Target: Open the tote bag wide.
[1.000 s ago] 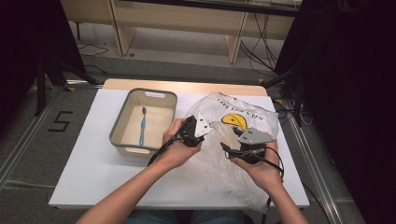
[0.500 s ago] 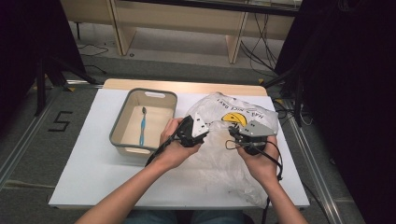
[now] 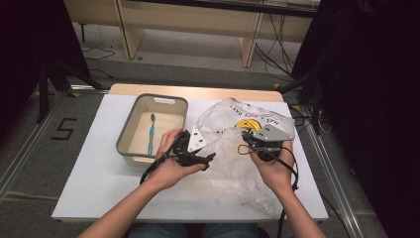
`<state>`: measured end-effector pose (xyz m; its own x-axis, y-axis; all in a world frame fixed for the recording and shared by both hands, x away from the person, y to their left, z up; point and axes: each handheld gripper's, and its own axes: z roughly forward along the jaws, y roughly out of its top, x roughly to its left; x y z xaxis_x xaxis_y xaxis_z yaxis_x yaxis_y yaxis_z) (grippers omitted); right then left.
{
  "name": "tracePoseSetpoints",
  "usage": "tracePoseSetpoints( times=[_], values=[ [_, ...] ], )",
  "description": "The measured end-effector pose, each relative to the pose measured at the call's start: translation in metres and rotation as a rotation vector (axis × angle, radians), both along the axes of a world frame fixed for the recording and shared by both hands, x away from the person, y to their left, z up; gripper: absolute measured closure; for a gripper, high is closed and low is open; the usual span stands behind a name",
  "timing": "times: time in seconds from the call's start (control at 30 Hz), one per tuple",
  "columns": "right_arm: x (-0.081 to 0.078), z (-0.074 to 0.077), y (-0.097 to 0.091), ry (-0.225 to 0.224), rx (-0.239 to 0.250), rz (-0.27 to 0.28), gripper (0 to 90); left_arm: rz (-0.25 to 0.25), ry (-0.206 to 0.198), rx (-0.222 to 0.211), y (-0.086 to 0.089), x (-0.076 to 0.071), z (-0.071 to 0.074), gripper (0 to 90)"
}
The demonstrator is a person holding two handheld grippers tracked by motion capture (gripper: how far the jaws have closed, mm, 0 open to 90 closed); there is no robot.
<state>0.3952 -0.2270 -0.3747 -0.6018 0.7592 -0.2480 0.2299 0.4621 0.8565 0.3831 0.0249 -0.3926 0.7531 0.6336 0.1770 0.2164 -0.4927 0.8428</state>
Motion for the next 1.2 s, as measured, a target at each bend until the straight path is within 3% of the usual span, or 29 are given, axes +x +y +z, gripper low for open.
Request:
tracePoseSetpoints(
  times=[0.33,0.53,0.67,1.2],
  values=[
    [0.001,0.001,0.0,0.002,0.012,-0.004,90.0,-0.004,0.014,-0.033,0.025,-0.016,-0.002,27.2],
    [0.001,0.002,0.0,0.006,0.019,-0.009,90.0,0.009,0.014,-0.045,0.04,-0.028,-0.009,27.2],
    [0.002,0.002,-0.001,0.006,0.023,-0.014,90.0,0.017,0.036,-0.054,0.051,-0.034,-0.014,26.9],
    [0.001,0.002,0.0,0.009,0.027,-0.018,90.0,0.05,0.051,-0.038,0.07,-0.042,-0.029,26.2]
  ],
)
